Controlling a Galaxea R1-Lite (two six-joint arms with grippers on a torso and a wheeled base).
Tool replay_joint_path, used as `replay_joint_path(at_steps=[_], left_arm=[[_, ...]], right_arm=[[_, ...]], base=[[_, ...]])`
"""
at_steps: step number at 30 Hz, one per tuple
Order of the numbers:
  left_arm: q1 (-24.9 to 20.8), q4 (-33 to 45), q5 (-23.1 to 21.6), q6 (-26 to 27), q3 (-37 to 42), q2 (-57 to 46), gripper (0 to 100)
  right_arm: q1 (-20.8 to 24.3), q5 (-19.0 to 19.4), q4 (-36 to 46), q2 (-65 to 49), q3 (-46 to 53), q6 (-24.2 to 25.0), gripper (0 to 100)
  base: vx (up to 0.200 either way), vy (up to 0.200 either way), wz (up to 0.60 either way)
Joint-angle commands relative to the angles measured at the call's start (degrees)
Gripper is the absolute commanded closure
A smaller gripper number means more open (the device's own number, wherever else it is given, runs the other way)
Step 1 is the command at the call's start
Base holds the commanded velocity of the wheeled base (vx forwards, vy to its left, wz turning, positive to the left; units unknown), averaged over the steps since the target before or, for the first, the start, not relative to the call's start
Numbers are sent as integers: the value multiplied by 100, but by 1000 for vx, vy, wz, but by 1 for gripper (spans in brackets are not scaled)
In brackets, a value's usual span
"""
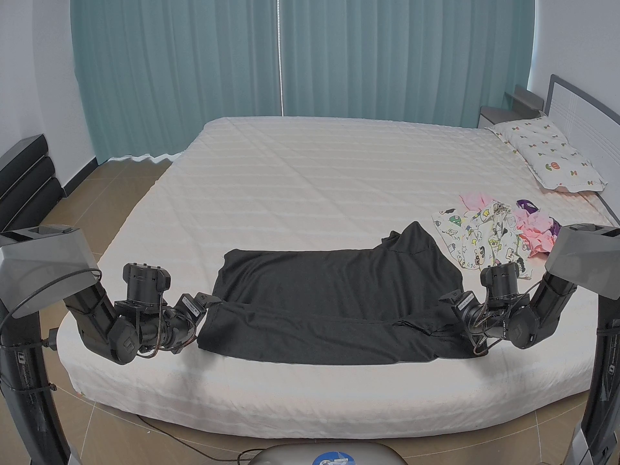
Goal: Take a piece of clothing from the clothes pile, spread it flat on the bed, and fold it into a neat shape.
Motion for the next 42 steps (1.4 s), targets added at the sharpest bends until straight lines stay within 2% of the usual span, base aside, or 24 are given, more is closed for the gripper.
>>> replay_joint_path(at_steps=[1, 14, 18, 19, 29, 42], left_arm=[[0, -5, -4, -4, 0, 24, 0], [0, -5, 5, -4, -27, 42, 0], [0, -5, 5, -4, -35, 42, 0], [0, -5, 5, -4, -35, 42, 0], [18, -5, 5, -4, -35, 42, 0], [18, -5, 5, -4, -27, 42, 0]], right_arm=[[40, -17, -20, 153, -53, -13, 0], [66, -227, -12, 469, -396, -101, 0], [75, -403, -29, 522, -422, -154, 0], [84, -421, -29, 531, -422, -154, 100], [75, -430, -38, 469, -352, -145, 100], [101, -342, -38, -260, 96, -75, 100]], base=[[0, 0, 0], [0, 0, 0], [0, 0, 0], [0, 0, 0], [0, 0, 0], [0, 0, 0]])
